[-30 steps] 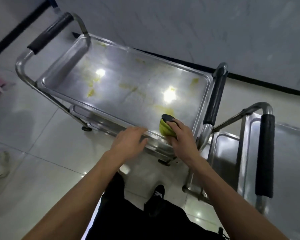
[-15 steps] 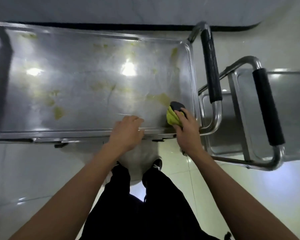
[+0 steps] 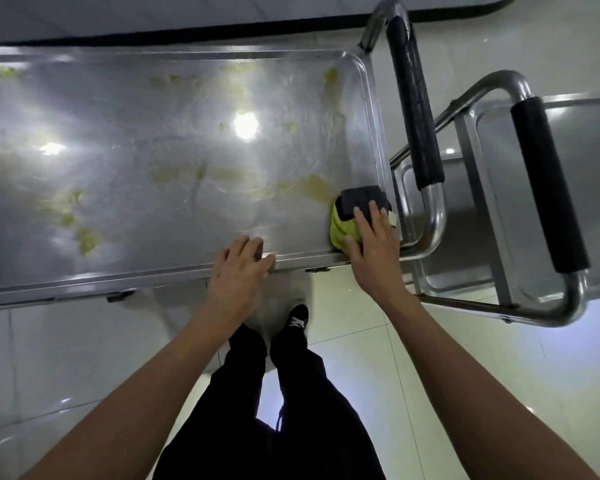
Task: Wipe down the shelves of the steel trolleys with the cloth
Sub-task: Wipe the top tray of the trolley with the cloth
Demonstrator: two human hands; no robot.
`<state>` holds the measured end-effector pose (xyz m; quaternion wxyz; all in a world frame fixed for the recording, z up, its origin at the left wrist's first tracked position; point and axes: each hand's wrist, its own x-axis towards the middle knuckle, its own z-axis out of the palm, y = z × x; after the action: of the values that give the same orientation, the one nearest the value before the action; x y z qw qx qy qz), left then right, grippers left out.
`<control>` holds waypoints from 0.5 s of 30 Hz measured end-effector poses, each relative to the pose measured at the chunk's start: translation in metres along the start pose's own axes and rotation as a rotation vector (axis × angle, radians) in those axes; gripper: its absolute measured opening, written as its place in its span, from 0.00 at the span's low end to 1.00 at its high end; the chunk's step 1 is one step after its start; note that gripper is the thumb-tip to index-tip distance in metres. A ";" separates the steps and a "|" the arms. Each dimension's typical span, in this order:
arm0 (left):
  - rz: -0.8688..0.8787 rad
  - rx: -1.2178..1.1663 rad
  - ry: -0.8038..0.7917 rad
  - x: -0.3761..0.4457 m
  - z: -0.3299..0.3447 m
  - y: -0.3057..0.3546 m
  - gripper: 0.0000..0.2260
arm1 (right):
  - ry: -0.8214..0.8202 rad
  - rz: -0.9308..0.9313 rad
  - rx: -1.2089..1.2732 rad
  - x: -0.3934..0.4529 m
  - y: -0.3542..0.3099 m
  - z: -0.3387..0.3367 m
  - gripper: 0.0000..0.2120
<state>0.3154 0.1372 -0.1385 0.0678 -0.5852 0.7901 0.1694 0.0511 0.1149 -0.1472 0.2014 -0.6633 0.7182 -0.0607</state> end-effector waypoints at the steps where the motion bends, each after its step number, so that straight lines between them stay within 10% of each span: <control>1: -0.005 -0.001 0.020 0.001 0.002 0.000 0.09 | -0.014 -0.009 -0.032 0.001 0.000 0.002 0.26; 15: -0.002 -0.079 0.081 0.023 -0.010 0.008 0.11 | 0.001 -0.048 -0.200 0.061 0.020 -0.002 0.34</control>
<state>0.3015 0.1155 -0.1349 0.0127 -0.5946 0.7843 0.1765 0.0289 0.0575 -0.1649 0.1322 -0.6972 0.7045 0.0061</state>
